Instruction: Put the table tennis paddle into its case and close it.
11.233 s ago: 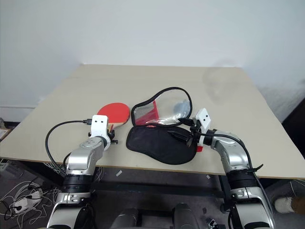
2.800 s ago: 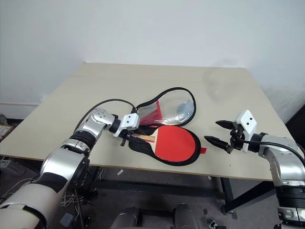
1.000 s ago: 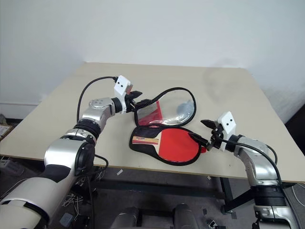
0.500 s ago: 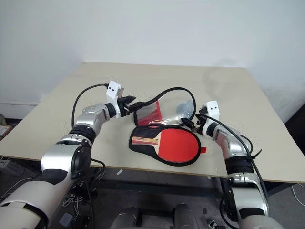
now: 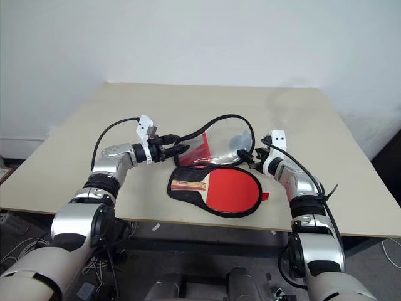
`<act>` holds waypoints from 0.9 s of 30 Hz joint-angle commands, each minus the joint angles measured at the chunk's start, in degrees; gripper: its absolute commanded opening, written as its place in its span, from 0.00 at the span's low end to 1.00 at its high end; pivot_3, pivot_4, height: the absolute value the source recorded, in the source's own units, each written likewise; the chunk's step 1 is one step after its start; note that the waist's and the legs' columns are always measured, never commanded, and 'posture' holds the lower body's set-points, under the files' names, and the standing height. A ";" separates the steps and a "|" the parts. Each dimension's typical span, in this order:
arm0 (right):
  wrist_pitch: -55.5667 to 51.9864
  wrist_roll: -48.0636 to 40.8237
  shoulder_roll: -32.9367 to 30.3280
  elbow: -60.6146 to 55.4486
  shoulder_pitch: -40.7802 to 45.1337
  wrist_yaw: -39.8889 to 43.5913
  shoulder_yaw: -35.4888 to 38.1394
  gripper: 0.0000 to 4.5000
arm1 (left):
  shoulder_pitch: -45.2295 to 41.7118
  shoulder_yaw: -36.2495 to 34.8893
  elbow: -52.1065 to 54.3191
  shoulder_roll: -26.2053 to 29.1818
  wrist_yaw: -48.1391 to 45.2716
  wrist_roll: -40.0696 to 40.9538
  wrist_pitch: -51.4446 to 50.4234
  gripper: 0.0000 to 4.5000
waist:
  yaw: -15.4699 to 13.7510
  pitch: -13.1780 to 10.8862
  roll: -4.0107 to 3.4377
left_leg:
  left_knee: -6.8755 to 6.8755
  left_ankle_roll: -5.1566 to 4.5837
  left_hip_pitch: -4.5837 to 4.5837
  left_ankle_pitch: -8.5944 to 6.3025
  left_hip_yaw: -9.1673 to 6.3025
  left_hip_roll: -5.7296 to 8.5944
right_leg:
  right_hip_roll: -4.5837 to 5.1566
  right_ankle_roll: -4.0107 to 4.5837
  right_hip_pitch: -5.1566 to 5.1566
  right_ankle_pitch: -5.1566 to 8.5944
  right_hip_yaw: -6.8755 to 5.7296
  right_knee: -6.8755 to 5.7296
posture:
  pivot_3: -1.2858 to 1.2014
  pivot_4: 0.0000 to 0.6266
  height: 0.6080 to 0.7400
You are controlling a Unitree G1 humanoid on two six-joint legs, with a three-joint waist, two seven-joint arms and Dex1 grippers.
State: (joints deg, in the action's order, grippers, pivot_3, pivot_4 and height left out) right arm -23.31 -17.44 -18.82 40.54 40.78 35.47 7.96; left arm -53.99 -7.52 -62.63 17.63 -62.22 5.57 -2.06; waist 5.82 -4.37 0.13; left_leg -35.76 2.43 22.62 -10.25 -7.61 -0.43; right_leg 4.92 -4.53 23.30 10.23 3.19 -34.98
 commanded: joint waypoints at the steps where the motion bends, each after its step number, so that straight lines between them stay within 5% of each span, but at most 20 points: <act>1: 1.94 -0.77 -0.46 -0.82 2.57 1.08 1.39 0.98 | -0.11 0.21 3.49 0.49 -0.25 1.40 -0.59 0.77 | 0.17 0.00 0.00 | 0.00 0.00 0.00 0.00 0.00 0.00 | 0.00 0.00 0.00 0.00 0.00 -0.01 | 0.52 0.00 1.00; 10: 2.59 -1.23 -0.13 -0.51 2.36 1.73 1.98 0.52 | 1.39 0.70 6.21 -0.49 -0.11 1.66 -1.99 0.77 | 0.25 0.00 -0.01 | -0.01 -0.01 -0.02 0.01 0.00 0.00 | -0.01 0.00 0.00 0.00 0.01 -0.05 | 0.52 0.00 1.00; 17: 2.58 -1.38 0.27 -2.59 0.82 2.71 1.83 0.03 | 2.10 0.87 7.22 -0.54 -0.12 1.79 -2.41 0.77 | 0.47 0.00 -0.01 | -0.01 -0.01 -0.03 0.01 0.00 0.00 | -0.01 0.00 0.02 0.00 0.02 -0.05 | 0.52 0.00 1.00; 27: 2.27 -3.91 -1.05 -11.87 -4.00 8.33 2.34 0.03 | 2.42 -1.41 11.83 -0.19 -1.12 6.93 -5.45 0.77 | 0.46 0.00 -0.02 | -0.01 -0.01 -0.03 0.01 0.00 0.00 | -0.02 0.00 0.02 0.00 0.03 -0.07 | 0.52 0.00 1.00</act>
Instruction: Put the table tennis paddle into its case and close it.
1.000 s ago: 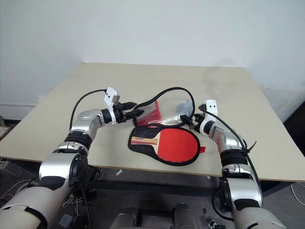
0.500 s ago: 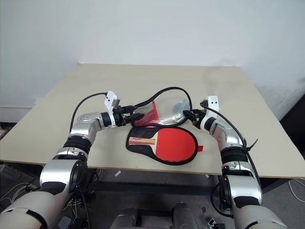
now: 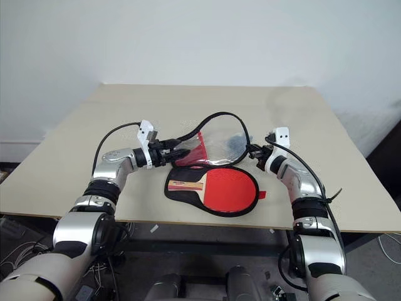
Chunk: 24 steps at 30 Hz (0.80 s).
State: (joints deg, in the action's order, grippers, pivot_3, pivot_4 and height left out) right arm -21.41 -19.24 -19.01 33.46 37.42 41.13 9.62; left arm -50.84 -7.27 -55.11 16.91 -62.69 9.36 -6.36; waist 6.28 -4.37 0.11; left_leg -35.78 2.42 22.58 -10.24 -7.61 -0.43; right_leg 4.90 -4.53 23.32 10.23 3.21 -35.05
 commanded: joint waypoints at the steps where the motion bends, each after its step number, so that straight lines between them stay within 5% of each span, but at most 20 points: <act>1: -0.01 -2.56 -1.18 -5.71 -1.27 3.41 0.77 0.03 | -0.76 -2.02 5.21 0.71 -0.72 3.99 -1.86 0.77 | 0.00 0.00 0.00 | 0.00 0.00 0.01 0.00 0.00 0.00 | 0.00 0.00 0.00 0.00 0.01 0.01 | 0.52 0.00 1.00; 24: 1.37 -2.89 -10.44 -16.05 -12.59 20.41 -4.85 0.03 | 0.34 -3.37 22.57 5.97 -3.79 15.53 -15.91 0.77 | -0.02 0.00 0.00 | -0.11 0.02 0.01 -0.01 0.02 0.00 | 0.00 0.12 -0.03 0.07 0.00 0.01 | 0.52 0.00 1.00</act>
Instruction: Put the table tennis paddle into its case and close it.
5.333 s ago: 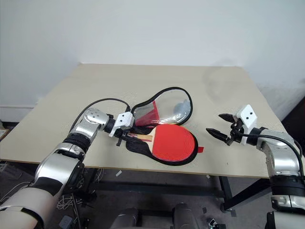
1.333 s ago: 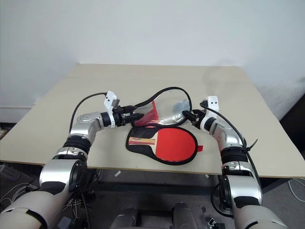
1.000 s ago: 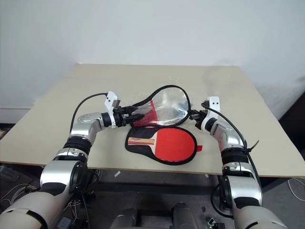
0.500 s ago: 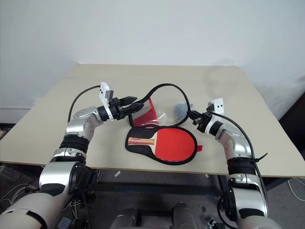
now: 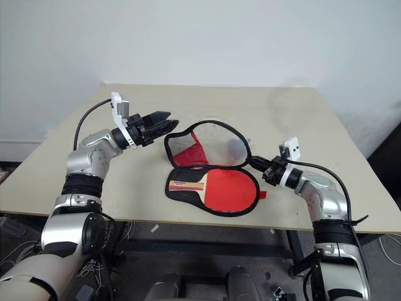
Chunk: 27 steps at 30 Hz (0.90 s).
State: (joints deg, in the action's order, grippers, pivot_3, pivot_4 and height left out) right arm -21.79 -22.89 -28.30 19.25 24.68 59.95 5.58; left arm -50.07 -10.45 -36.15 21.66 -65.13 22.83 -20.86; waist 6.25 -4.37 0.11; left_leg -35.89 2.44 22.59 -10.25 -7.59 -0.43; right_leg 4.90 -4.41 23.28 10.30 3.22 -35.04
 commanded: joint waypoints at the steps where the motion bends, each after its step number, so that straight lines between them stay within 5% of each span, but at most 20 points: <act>1: 2.56 1.47 -1.56 -1.30 0.09 1.67 -1.23 0.03 | -0.32 0.00 4.22 1.41 -1.80 2.38 -2.15 0.77 | 0.02 0.00 0.00 | 0.00 0.00 0.00 0.00 0.00 0.00 | 0.00 0.00 -0.01 0.00 0.00 0.00 | 0.52 0.00 1.00; 18: 8.08 6.44 -7.49 5.31 -0.06 6.26 -4.43 0.03 | 2.74 3.63 9.36 1.79 -4.78 3.20 -5.28 0.77 | -0.48 -0.01 0.01 | -0.08 0.00 0.02 0.00 0.02 0.00 | 0.01 0.01 -0.04 0.01 0.00 0.03 | 0.52 0.00 1.00; 27: 8.63 8.39 -9.61 5.32 -1.11 8.25 -5.76 0.56 | 3.21 5.05 9.78 1.31 -4.72 3.22 -4.94 0.77 | -0.41 -0.01 0.02 | -0.08 0.01 0.01 0.00 0.06 0.00 | 0.01 0.01 -0.03 0.01 0.01 0.04 | 0.52 0.00 1.00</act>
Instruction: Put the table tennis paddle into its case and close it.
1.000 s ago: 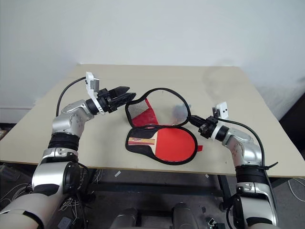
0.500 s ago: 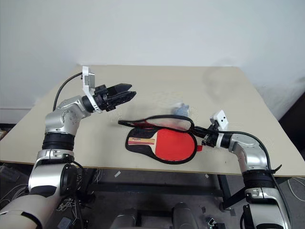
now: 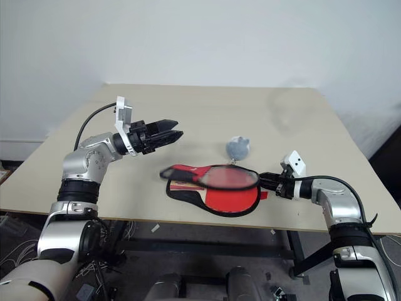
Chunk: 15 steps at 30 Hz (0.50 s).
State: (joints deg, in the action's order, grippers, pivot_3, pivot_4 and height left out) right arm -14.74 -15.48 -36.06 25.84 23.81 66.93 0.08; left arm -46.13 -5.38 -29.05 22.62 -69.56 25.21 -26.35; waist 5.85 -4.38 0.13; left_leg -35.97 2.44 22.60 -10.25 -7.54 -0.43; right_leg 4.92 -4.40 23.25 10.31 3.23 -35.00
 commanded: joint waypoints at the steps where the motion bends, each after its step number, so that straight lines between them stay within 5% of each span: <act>1: 1.53 1.26 -2.29 -1.38 -0.63 1.53 -0.53 0.61 | -0.58 0.14 2.91 0.34 -0.32 0.86 0.47 0.77 | -0.03 0.00 0.00 | 0.00 0.00 0.00 0.00 0.00 0.00 | 0.00 0.00 0.00 0.00 0.00 0.00 | 0.52 0.00 1.00; 15: 6.40 2.89 -6.57 3.17 0.50 -3.13 3.99 0.61 | 2.29 4.47 4.16 0.57 -0.63 -2.10 2.30 0.77 | -0.05 -0.01 0.01 | -0.09 0.00 -0.01 0.00 0.24 0.00 | 0.03 -0.01 0.01 0.00 0.14 0.01 | 0.52 0.00 1.00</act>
State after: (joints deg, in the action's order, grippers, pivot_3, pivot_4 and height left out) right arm -9.77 -11.31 -41.89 29.25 22.18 64.97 1.59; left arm -43.23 -1.64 -26.57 22.73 -70.01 23.70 -25.43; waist 5.80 -4.39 0.14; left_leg -36.06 2.44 22.59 -10.25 -7.27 -0.43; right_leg 4.94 -4.41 23.26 10.31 3.40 -34.99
